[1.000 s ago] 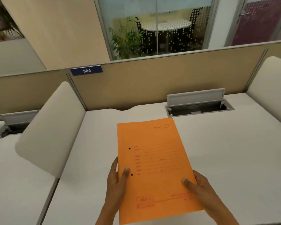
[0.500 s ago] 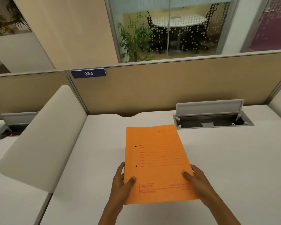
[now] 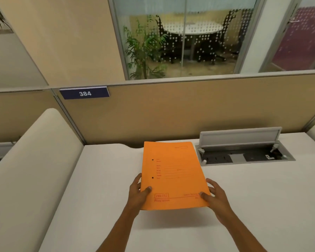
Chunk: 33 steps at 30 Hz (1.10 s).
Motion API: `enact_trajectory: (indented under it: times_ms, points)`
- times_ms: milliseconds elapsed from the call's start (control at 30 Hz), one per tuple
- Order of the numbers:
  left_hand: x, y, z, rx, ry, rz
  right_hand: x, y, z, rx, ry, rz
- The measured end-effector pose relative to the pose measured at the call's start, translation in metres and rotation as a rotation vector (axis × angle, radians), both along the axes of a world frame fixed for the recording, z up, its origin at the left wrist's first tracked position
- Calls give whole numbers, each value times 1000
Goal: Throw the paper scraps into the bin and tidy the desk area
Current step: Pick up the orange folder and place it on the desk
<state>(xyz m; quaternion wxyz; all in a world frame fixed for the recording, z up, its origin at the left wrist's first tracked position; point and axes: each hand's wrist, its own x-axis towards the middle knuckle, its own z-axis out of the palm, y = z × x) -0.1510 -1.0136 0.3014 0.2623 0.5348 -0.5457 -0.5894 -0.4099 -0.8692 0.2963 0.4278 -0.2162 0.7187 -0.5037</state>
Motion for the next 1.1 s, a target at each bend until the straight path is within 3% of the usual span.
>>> enact_trajectory:
  times_ms: [433,767,1100]
  points:
    - [-33,-67,-52,-14,-190,-67,-24,-67,-38,101,187,-8]
    - [-52,-81,-65,-130,-507,-217,-31,-85,-55,230,226,21]
    - [-53,-78,-66,-73,-609,-323,-40,-91,-54,350,235,172]
